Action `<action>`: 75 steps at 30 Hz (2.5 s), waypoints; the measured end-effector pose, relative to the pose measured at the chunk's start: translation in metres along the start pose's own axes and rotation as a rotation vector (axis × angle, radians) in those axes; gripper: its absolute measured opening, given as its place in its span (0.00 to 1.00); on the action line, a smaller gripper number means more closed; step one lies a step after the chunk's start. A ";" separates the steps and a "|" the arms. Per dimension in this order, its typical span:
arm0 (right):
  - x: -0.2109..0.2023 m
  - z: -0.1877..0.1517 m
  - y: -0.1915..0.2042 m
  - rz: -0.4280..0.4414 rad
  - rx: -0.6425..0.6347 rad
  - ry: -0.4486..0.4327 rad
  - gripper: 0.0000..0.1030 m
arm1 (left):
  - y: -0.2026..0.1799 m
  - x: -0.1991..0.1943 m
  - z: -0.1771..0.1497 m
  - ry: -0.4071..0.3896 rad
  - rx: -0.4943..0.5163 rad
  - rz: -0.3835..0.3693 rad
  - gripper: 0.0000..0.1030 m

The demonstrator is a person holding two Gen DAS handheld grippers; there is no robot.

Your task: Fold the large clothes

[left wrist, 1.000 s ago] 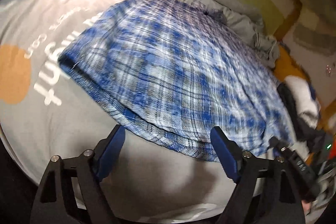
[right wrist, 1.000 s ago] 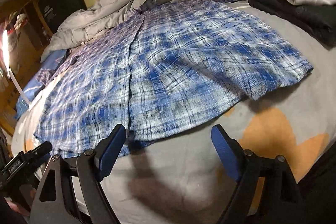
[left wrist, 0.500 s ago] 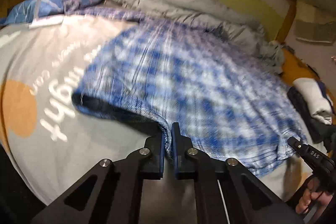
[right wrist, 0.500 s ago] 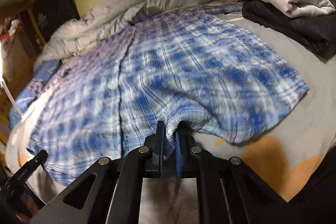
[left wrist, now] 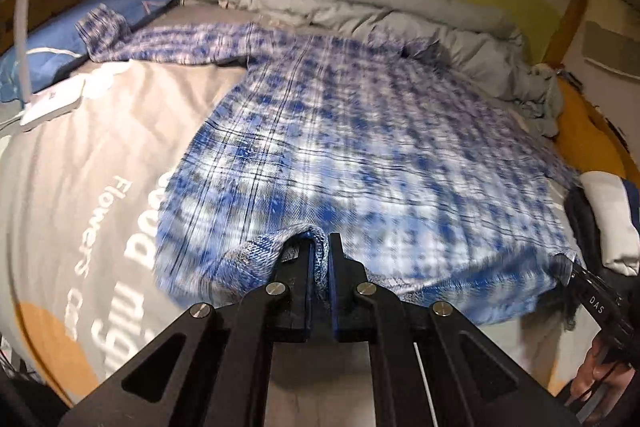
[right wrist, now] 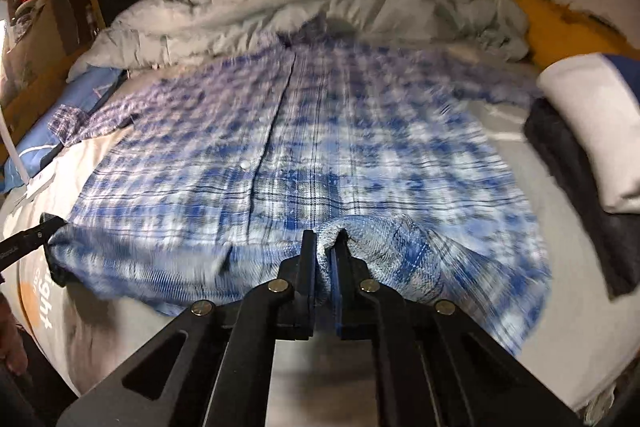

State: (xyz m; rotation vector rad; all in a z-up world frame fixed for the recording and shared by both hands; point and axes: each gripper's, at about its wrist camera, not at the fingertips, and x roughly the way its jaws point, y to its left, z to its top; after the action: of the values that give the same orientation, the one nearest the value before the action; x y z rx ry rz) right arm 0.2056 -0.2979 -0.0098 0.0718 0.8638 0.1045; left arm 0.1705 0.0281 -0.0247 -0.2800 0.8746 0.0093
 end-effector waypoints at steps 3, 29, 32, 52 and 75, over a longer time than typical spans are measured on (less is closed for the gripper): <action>0.029 0.008 -0.005 0.008 -0.007 0.048 0.10 | -0.002 0.024 0.008 -0.001 0.046 -0.005 0.07; -0.016 -0.065 -0.070 -0.232 -0.140 0.121 0.77 | 0.004 0.009 -0.004 -0.158 0.259 0.163 0.84; -0.014 -0.058 -0.074 -0.359 -0.238 0.117 0.75 | 0.020 0.010 0.002 -0.164 0.222 0.202 0.84; -0.061 -0.049 -0.103 -0.159 -0.282 0.062 0.75 | 0.042 0.006 0.016 -0.124 0.220 0.223 0.84; -0.054 -0.002 -0.191 -0.162 0.208 -0.032 0.37 | 0.041 0.005 -0.005 -0.012 0.296 0.096 0.84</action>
State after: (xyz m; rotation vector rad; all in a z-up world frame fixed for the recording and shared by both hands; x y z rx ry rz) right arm 0.1813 -0.4935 0.0093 0.1966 0.8431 -0.1385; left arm 0.1649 0.0658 -0.0413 0.0386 0.8645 -0.0289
